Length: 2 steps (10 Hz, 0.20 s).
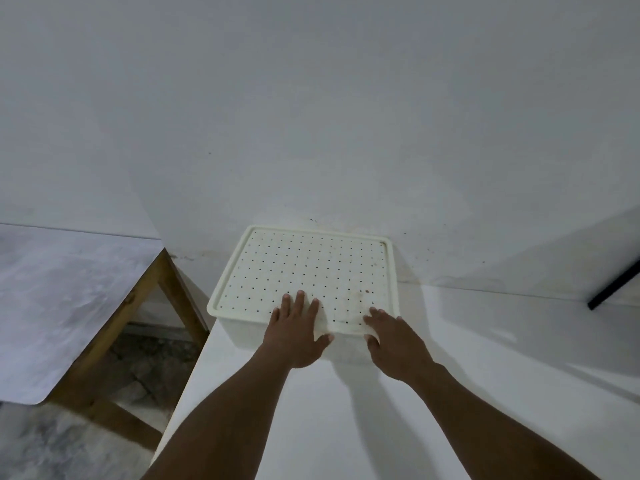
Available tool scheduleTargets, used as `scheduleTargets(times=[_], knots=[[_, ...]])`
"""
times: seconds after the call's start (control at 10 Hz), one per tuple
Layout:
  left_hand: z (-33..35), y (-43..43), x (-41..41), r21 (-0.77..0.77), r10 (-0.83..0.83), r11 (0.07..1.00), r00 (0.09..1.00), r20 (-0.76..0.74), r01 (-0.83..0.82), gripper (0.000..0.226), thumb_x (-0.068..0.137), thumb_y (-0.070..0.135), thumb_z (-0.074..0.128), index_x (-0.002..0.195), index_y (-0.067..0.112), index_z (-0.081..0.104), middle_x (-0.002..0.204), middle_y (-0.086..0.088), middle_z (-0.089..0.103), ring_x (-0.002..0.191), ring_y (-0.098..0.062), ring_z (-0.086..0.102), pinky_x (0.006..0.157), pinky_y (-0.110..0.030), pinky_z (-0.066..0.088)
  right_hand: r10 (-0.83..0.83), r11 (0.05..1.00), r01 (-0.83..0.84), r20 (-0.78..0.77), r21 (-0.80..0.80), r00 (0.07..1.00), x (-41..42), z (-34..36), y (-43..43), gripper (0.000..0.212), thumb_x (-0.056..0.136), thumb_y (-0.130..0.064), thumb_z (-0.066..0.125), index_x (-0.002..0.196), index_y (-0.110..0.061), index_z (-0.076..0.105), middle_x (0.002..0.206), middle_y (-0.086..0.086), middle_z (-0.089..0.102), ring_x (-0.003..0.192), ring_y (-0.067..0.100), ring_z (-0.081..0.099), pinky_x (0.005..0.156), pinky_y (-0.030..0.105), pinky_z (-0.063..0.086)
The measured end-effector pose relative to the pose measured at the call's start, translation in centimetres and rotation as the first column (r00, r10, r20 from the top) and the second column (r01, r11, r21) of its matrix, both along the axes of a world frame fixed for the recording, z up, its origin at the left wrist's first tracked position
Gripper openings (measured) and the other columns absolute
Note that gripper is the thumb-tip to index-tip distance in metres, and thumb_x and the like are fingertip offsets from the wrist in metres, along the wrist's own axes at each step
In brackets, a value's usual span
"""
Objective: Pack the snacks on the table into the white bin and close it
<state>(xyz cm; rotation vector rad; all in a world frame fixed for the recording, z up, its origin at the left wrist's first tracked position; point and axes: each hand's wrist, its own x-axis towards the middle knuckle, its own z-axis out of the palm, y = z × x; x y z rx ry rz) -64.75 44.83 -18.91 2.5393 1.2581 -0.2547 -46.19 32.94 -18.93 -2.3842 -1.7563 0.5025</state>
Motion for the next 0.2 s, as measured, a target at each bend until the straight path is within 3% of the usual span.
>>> scheduleTargets(times=[0.1, 0.2], knots=[[2.1, -1.8, 2.0, -0.048, -0.036, 0.998, 0.999, 0.02, 0.036, 0.071, 0.092, 0.057, 0.049, 0.152, 0.025, 0.03, 0.163, -0.006, 0.021, 0.15, -0.033, 0.018, 0.119, -0.049, 0.025, -0.01, 1.0, 0.009, -0.086, -0.009, 0.996, 1.4, 2.3, -2.3, 0.04, 0.098, -0.029, 0.046, 0.136, -0.024, 0.057, 0.146, -0.005, 0.052, 0.137, 0.017, 0.045, 0.113, 0.033, 0.035], [4.5, -3.8, 4.7, -0.137, -0.016, 0.99, 0.998, 0.067, 0.025, 0.067, 0.09, 0.053, 0.056, 0.15, 0.029, 0.037, 0.156, 0.002, 0.039, 0.144, -0.023, 0.035, 0.116, -0.044, 0.032, -0.006, 1.0, 0.006, -0.081, 0.002, 0.997, 3.5, 5.1, -4.0, 0.037, 0.097, -0.031, 0.047, 0.132, -0.026, 0.059, 0.142, -0.007, 0.056, 0.133, 0.016, 0.048, 0.11, 0.032, 0.038]])
